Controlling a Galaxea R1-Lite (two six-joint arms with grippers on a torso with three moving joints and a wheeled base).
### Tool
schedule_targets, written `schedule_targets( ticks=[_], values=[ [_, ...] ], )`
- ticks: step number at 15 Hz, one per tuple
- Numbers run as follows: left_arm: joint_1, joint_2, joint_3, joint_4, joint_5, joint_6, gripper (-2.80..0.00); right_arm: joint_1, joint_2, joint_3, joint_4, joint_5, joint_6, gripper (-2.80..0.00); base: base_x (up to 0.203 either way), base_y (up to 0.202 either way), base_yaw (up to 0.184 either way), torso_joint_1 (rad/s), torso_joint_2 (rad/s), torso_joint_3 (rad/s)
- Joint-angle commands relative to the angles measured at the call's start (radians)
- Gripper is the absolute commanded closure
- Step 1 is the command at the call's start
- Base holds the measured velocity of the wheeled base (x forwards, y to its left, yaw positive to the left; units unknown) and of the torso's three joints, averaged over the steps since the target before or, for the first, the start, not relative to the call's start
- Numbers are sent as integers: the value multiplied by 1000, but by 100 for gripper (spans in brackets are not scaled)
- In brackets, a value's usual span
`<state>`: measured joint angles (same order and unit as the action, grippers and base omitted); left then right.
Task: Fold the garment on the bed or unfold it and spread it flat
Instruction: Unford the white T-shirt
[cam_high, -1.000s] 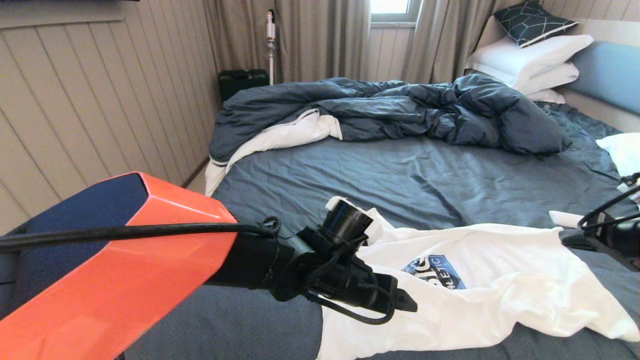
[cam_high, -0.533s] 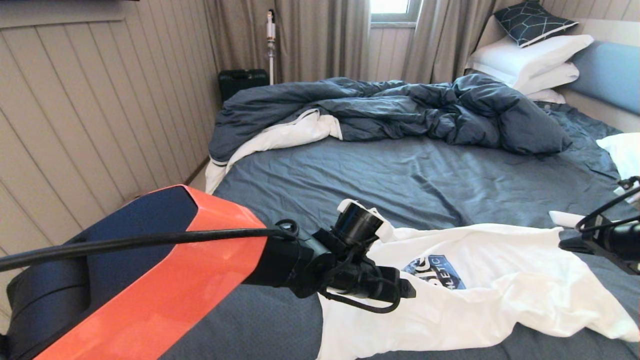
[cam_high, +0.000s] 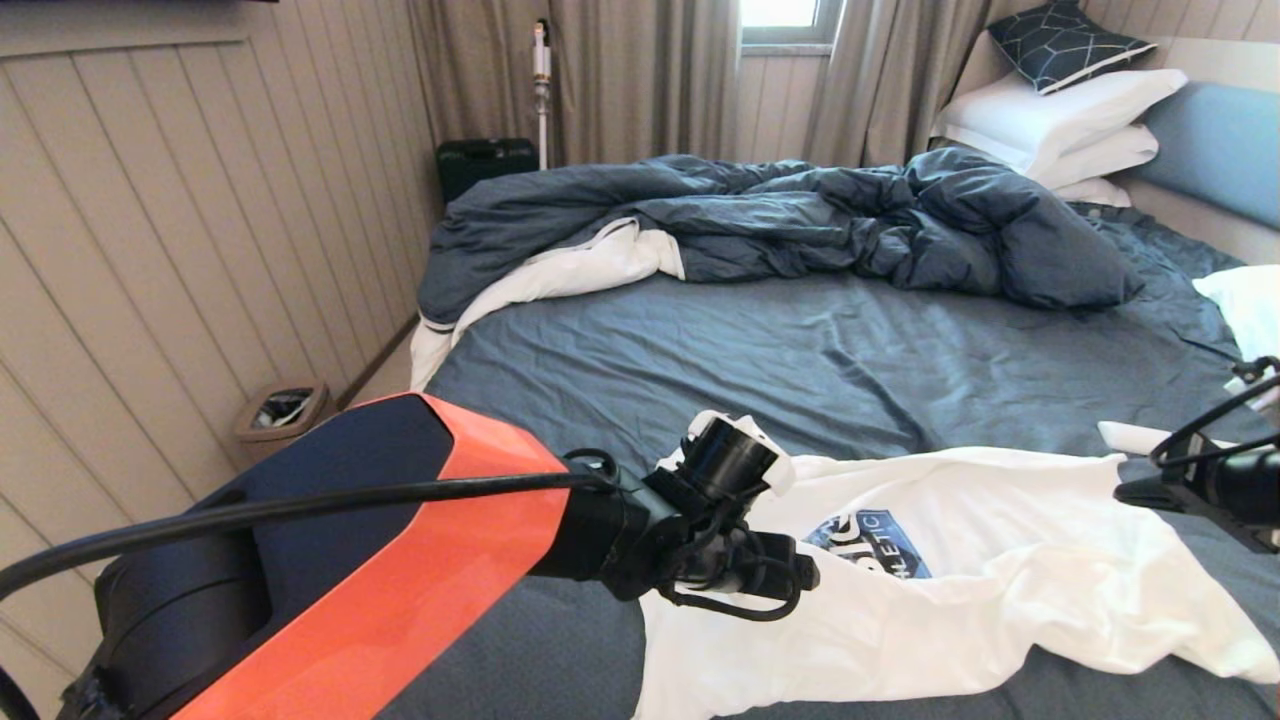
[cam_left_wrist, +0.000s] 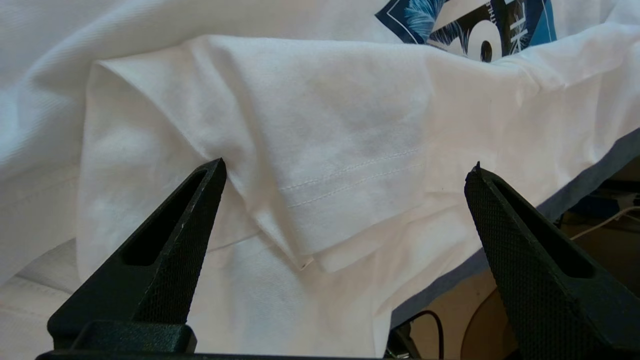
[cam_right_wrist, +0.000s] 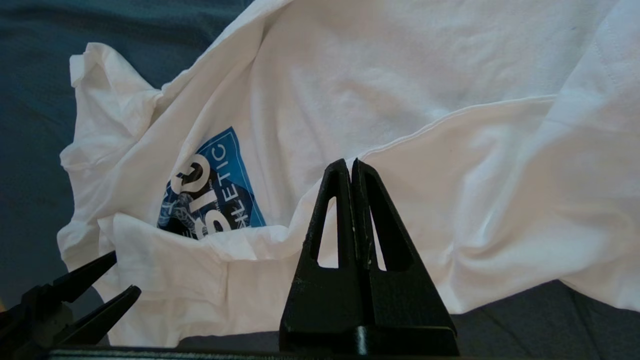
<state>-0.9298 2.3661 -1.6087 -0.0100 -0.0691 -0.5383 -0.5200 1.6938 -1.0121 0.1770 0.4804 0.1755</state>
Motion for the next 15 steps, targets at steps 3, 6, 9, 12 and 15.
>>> schedule_targets(
  ticks=[3, 6, 9, 12, 15],
  values=[
    [-1, 2, -5, 0, -1, -5, -148, 0, 7, -2, 1, 3, -1, 0, 0, 0, 0, 0, 0, 0],
    [-6, 5, -19, 1, 0, -3, 0, 0, 9, -5, 1, 3, -1, 0, 0, 0, 0, 0, 0, 0],
    [-19, 5, -17, 1, 2, -2, 0, -5, 9, -6, 1, 3, -1, 0, 0, 0, 0, 0, 0, 0],
    [-52, 24, -7, 1, 9, -2, 0, -12, 9, -5, -1, 4, -4, 0, 0, 0, 0, 0, 0, 0],
    [-53, 22, -8, 1, 12, -2, 0, -14, 9, -3, -1, 17, -5, 0, 0, 0, 0, 0, 0, 0]
  ],
)
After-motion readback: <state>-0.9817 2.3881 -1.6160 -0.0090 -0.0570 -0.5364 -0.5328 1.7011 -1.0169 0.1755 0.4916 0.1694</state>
